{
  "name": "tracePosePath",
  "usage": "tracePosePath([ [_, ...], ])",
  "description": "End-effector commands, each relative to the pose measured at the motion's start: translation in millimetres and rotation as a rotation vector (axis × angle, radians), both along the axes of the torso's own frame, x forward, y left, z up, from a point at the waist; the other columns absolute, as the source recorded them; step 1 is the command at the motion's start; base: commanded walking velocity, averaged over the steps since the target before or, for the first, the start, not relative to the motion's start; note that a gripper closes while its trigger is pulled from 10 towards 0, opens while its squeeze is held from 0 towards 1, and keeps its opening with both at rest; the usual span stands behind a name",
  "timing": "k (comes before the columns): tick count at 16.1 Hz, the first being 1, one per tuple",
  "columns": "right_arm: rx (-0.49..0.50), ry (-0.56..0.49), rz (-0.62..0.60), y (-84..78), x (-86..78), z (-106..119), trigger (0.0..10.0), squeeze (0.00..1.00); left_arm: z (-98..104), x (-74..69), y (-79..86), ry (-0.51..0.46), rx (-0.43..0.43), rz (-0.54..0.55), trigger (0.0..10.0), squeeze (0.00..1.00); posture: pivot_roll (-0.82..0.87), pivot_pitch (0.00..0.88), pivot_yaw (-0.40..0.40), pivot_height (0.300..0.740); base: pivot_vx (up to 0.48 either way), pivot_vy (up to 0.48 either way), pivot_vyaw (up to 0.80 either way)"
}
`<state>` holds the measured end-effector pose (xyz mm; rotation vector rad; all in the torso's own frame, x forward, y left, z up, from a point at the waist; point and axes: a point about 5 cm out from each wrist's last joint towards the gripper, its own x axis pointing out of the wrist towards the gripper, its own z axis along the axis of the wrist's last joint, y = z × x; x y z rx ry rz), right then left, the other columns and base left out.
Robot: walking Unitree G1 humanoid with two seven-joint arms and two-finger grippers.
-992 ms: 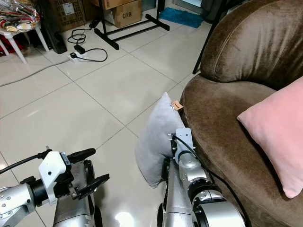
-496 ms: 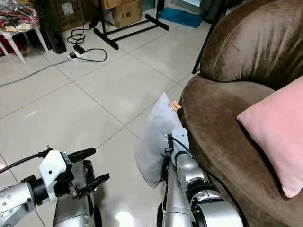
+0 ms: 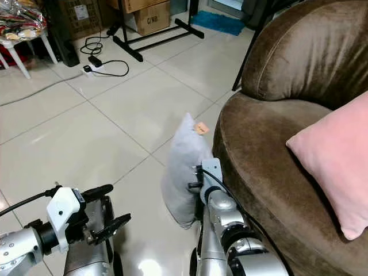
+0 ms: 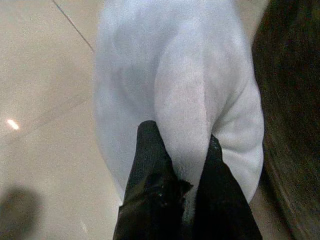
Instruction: Move the pillow to the sofa from floor
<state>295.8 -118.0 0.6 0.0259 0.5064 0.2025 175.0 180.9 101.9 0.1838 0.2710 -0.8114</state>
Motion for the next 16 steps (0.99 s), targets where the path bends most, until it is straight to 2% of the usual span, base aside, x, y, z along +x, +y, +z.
tracePosePath([
  [1, 0.073, -0.043, 0.011, -0.3, -0.7, 5.7, 0.0, 0.00, -1.0, -3.6, 3.3, -0.007, 0.015, 0.031, 10.0, 0.00, 0.05, 0.006, -0.051, 0.468, 0.000, 0.000, 0.00],
  [3, 0.104, -0.070, 0.006, -2.2, -0.7, 10.6, 0.0, 0.00, -0.7, -4.6, 5.0, -0.014, 0.017, 0.048, 10.0, 0.00, 0.06, 0.000, -0.059, 0.468, 0.000, 0.000, 0.00],
  [4, 0.155, -0.106, -0.002, -5.3, -1.0, 19.2, 0.0, 0.00, 0.1, -4.4, 7.4, -0.026, 0.022, 0.068, 10.0, 0.00, 0.06, 0.000, -0.063, 0.468, 0.000, 0.000, 0.00],
  [5, 0.203, -0.224, -0.007, -18.3, -5.4, 47.8, 0.0, 0.00, 5.0, 5.3, 12.2, -0.089, 0.037, 0.135, 10.0, 0.00, 0.07, 0.000, -0.064, 0.468, 0.000, 0.000, 0.00],
  [6, 0.238, -0.281, -0.016, -25.3, -12.7, 66.3, 0.0, 0.00, 7.6, 11.8, 16.0, -0.121, 0.048, 0.192, 10.0, 0.00, 0.06, 0.000, -0.055, 0.468, 0.000, 0.000, 0.00],
  [7, 0.226, -0.294, 0.009, -26.3, -18.8, 73.6, 8.7, 0.00, 8.8, 14.6, 20.8, -0.134, 0.051, 0.240, 10.0, 0.00, 0.05, 0.000, -0.042, 0.468, 0.000, 0.000, 0.00],
  [8, 0.231, -0.308, 0.043, -25.0, -22.9, 77.7, 10.0, 0.00, 10.4, 16.8, 24.9, -0.147, 0.043, 0.277, 10.0, 0.00, 0.05, 0.000, -0.038, 0.468, 0.000, 0.000, 0.00],
  [9, 0.249, -0.316, 0.084, -22.6, -31.3, 82.8, 10.0, 0.00, 15.3, 22.9, 35.6, -0.181, 0.024, 0.358, 10.0, 0.00, 0.04, 0.000, -0.032, 0.468, 0.000, 0.000, 0.00],
  [10, 0.252, -0.311, 0.041, -24.4, -37.2, 85.0, 10.0, 0.00, 21.3, 30.1, 43.2, -0.207, 0.006, 0.418, 10.0, 0.00, 0.04, 0.000, -0.029, 0.477, 0.000, 0.000, 0.00],
  [13, 0.237, -0.272, -0.051, -27.2, -43.3, 86.5, 10.0, 0.00, 23.1, 44.2, 35.3, -0.247, 0.052, 0.433, 10.0, 0.00, 0.03, 0.000, -0.016, 0.512, 0.000, 0.000, 0.00],
  [15, 0.217, -0.276, -0.075, -31.6, -43.5, 89.6, 10.0, 0.00, 22.1, 51.5, 42.5, -0.272, 0.070, 0.552, 10.0, 0.00, 0.02, 0.000, -0.015, 0.532, 0.000, 0.000, 0.00],
  [16, 0.211, -0.273, -0.083, -33.3, -43.4, 91.1, 10.0, 0.00, 21.8, 52.1, 44.1, -0.273, 0.056, 0.573, 10.0, 0.00, 0.03, 0.000, -0.019, 0.542, 0.000, 0.000, 0.00],
])
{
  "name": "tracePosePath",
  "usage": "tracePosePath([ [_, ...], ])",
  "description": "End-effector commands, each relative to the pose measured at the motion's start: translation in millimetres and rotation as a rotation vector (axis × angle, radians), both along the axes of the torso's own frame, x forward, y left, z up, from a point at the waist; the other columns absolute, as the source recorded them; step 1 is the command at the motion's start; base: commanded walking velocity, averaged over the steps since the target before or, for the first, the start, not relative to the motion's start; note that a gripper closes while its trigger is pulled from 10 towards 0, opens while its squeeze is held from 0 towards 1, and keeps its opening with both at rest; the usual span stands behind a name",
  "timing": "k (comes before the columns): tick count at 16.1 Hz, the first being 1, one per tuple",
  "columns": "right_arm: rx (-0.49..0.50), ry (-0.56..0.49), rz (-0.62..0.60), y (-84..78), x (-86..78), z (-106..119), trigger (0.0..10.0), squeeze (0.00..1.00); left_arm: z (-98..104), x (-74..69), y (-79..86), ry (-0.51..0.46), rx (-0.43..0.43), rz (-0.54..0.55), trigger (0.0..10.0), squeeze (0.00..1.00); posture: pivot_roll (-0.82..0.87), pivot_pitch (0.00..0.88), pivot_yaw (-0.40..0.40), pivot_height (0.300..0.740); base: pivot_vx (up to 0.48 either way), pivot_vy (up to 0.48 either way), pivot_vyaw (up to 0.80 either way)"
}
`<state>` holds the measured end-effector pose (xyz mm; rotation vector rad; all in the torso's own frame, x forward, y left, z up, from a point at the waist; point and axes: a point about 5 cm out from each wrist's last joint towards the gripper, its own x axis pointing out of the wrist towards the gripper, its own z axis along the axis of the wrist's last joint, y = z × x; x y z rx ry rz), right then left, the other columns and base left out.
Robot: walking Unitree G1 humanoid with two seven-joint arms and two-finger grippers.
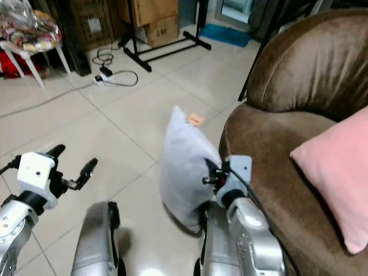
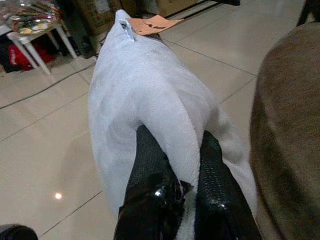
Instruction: Move the pillow to the sofa from floor
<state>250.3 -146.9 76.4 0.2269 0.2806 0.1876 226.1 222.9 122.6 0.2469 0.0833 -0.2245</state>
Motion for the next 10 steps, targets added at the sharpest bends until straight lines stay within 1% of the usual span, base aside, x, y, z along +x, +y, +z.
tracePosePath([
  [1, -0.003, -0.066, -0.026, -4.8, 2.4, 16.5, 10.0, 0.00, 2.4, 1.5, 2.7, -0.012, 0.002, 0.015, 10.0, 0.00, 0.03, 0.000, -0.020, 0.552, 0.000, 0.000, 0.00],
  [5, -0.012, -0.072, -0.042, -5.7, 6.6, 21.4, 10.0, 0.00, 7.7, 5.7, 3.2, -0.029, -0.005, 0.013, 10.0, 0.00, 0.03, 0.000, -0.025, 0.597, 0.000, 0.000, 0.00],
  [10, 0.010, -0.074, -0.092, -9.3, 8.5, 25.4, 10.0, 0.00, 2.8, 5.7, -8.8, -0.031, 0.021, -0.015, 10.0, 0.00, 0.03, 0.000, -0.017, 0.652, 0.000, 0.000, 0.00],
])
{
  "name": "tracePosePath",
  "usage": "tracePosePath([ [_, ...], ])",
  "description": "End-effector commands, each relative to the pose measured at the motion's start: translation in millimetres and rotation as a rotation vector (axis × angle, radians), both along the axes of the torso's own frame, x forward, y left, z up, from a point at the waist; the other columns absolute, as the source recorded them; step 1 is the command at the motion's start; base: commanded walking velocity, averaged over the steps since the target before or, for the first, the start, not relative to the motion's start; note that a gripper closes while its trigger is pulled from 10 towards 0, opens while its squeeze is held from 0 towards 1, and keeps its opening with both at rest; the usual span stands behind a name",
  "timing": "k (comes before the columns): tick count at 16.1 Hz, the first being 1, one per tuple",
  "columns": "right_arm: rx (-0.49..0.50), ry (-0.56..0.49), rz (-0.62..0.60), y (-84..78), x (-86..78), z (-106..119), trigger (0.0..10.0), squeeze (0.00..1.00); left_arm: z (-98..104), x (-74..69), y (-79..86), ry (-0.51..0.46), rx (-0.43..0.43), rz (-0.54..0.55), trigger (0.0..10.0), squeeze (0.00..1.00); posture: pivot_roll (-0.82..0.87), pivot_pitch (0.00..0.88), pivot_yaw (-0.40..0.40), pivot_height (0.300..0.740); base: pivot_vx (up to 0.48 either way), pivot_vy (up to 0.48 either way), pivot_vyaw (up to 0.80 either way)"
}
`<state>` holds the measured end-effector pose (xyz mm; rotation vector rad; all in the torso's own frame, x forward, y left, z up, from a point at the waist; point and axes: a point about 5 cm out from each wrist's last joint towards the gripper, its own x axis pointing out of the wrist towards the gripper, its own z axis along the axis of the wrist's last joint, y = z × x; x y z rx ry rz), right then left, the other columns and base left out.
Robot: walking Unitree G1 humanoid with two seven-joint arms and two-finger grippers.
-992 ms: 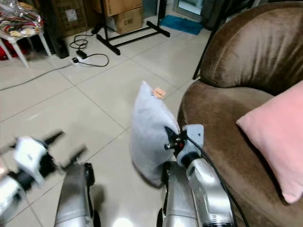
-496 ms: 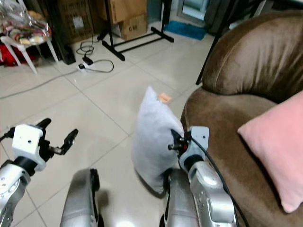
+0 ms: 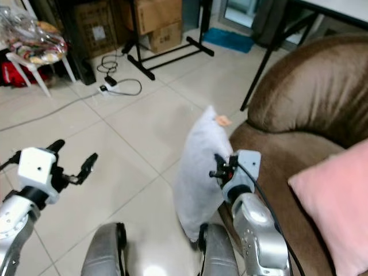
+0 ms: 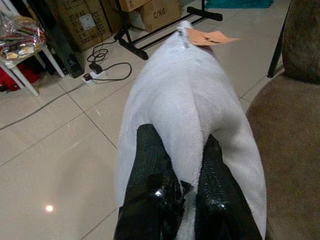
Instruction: Move the pillow to the sofa from floor
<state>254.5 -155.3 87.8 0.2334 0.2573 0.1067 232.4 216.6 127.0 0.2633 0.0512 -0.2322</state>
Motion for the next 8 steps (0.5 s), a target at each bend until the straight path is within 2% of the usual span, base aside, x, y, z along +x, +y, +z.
tracePosePath([
  [1, 0.014, -0.060, -0.011, -0.6, 4.2, 14.1, 10.0, 0.00, -1.3, 0.3, -3.8, -0.005, 0.010, -0.004, 10.0, 0.00, 0.03, 0.000, -0.016, 0.662, 0.000, 0.000, 0.00],
  [8, 0.064, -0.094, -0.048, 0.9, 9.5, 26.1, 10.0, 0.00, 1.5, 7.1, -2.0, -0.025, 0.032, 0.029, 10.0, 0.00, 0.03, 0.000, -0.005, 0.717, 0.000, 0.000, 0.00],
])
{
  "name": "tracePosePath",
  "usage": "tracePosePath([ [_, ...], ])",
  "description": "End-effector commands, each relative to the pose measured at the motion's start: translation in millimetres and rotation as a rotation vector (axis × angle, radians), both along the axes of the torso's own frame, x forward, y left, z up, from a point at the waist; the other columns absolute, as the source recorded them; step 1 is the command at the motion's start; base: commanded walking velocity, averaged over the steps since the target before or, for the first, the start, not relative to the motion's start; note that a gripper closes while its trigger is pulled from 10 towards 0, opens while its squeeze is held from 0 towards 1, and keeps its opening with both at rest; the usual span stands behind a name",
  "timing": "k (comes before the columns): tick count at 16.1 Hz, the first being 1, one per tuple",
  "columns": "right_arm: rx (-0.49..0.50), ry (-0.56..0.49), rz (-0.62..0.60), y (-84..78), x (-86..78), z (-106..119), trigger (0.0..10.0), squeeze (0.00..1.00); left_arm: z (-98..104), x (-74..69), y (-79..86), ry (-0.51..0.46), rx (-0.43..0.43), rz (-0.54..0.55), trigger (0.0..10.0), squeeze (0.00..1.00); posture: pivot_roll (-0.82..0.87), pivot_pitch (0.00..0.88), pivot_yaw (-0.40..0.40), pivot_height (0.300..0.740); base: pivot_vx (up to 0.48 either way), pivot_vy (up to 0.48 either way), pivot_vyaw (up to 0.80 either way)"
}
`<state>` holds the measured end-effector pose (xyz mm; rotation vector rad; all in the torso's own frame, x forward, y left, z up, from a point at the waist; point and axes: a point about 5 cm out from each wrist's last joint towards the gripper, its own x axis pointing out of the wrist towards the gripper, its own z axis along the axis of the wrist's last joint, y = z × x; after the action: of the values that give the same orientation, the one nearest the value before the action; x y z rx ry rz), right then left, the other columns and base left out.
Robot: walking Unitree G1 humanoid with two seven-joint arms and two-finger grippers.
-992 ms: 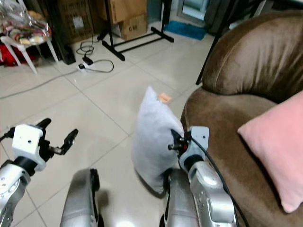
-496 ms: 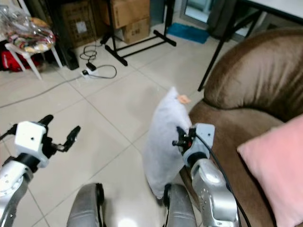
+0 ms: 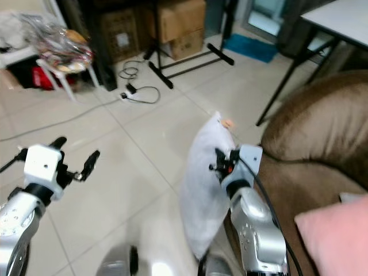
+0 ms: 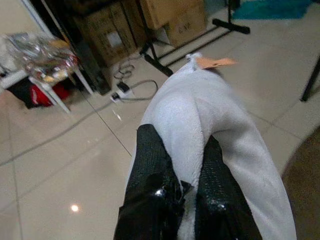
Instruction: Move the pillow to the sofa from floor
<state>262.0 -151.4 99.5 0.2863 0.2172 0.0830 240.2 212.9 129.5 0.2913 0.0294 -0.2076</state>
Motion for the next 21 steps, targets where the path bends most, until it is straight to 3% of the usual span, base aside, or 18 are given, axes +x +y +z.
tracePosePath([
  [1, 0.017, -0.065, -0.017, -2.6, 3.1, 15.9, 10.0, 0.00, -0.5, -0.2, 0.5, 0.000, 0.005, 0.007, 10.0, 0.00, 0.03, 0.000, -0.005, 0.727, 0.000, 0.000, 0.00],
  [9, -0.007, -0.036, -0.087, -9.0, -5.4, 4.7, 10.0, 0.00, -1.2, 2.1, -4.3, 0.008, 0.006, 0.004, 10.0, 0.00, 0.03, 0.000, 0.008, 0.740, 0.000, 0.000, -0.06],
  [16, 0.029, -0.020, -0.155, -13.4, -13.1, 0.3, 10.0, 0.00, 0.4, 7.0, -7.0, 0.006, 0.010, -0.018, 10.0, 0.00, 0.02, 0.000, 0.038, 0.740, 0.000, 0.253, -0.79],
  [21, 0.018, -0.028, -0.107, -6.4, -12.2, 1.1, 10.0, 0.00, 0.9, 7.7, -3.7, 0.003, 0.015, -0.016, 10.0, 0.00, 0.02, 0.000, 0.035, 0.740, 0.000, 0.356, -0.73],
])
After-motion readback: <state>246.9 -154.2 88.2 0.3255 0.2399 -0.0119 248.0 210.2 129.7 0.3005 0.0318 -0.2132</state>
